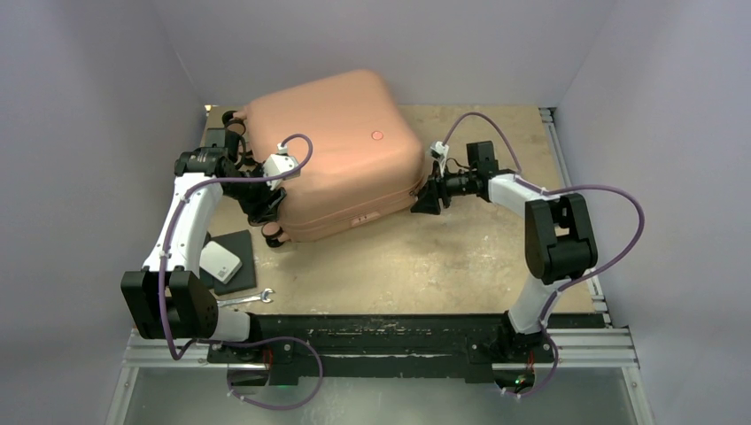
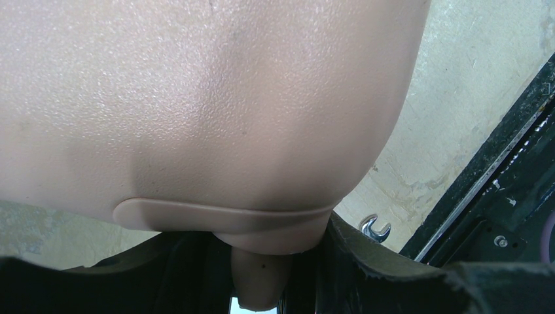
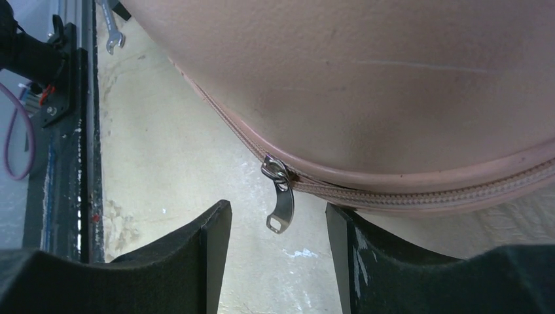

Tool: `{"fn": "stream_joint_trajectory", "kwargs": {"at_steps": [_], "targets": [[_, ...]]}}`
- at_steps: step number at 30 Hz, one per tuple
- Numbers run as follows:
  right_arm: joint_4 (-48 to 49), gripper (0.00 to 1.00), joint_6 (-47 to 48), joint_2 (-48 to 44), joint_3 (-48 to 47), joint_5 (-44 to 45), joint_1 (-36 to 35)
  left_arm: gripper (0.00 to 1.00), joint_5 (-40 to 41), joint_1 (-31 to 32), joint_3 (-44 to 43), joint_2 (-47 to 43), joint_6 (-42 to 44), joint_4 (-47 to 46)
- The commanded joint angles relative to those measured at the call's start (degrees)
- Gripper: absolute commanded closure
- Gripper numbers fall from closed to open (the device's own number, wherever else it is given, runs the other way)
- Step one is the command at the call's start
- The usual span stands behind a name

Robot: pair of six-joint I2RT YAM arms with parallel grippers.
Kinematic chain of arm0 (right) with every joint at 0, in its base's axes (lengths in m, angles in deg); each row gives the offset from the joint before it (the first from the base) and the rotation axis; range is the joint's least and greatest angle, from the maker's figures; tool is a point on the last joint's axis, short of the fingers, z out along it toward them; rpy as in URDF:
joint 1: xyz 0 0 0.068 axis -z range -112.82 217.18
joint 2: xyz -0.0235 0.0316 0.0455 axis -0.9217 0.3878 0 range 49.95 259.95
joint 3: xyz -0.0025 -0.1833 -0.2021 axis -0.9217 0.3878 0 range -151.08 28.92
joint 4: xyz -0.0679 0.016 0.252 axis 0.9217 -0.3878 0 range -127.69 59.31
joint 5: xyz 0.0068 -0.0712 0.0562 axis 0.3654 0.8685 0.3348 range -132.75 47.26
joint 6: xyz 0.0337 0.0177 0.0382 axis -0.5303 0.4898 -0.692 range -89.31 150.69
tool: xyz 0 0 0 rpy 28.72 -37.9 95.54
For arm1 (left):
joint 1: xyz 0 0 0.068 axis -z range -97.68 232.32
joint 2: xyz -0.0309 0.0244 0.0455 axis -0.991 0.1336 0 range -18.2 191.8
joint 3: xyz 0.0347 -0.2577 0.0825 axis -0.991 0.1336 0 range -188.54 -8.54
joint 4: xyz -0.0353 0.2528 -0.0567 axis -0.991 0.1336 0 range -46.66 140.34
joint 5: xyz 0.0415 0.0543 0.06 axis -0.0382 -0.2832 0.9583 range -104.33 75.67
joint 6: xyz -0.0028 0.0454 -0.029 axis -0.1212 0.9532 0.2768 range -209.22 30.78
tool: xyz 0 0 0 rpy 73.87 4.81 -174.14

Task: Pack the luggage
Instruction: Zip the luggage at the center of the board.

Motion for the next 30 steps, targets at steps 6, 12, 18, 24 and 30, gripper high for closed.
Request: {"fn": "stream_joint_trajectory", "kwargs": {"at_steps": [6,12,18,24,30], "targets": [[3.71,0.50,-4.69,2.50,-4.84,-4.45,-2.13,1.00,-2.38,0.23,-1.15,-1.82,-0.42,1.88],[2.85,0.54,-4.91,0.44,-4.43,-6.58,-2.13,1.00,-2.10,0.18,-0.02,-2.38,-0.42,1.33],[4.07,0.69,-7.30,-0.19,-3.71,-7.91,-2.13,1.00,-2.36,0.18,-0.03,-2.38,-0.38,1.36],[5.17,0.97,-9.18,-0.79,-3.35,-7.60,-2.13,1.00,-2.11,0.18,0.23,-2.64,-0.33,1.53],[11.46,1.00,-16.17,-3.94,0.58,5.73,-2.05,1.00,-1.60,0.19,0.07,-2.98,-0.37,1.63]]}}
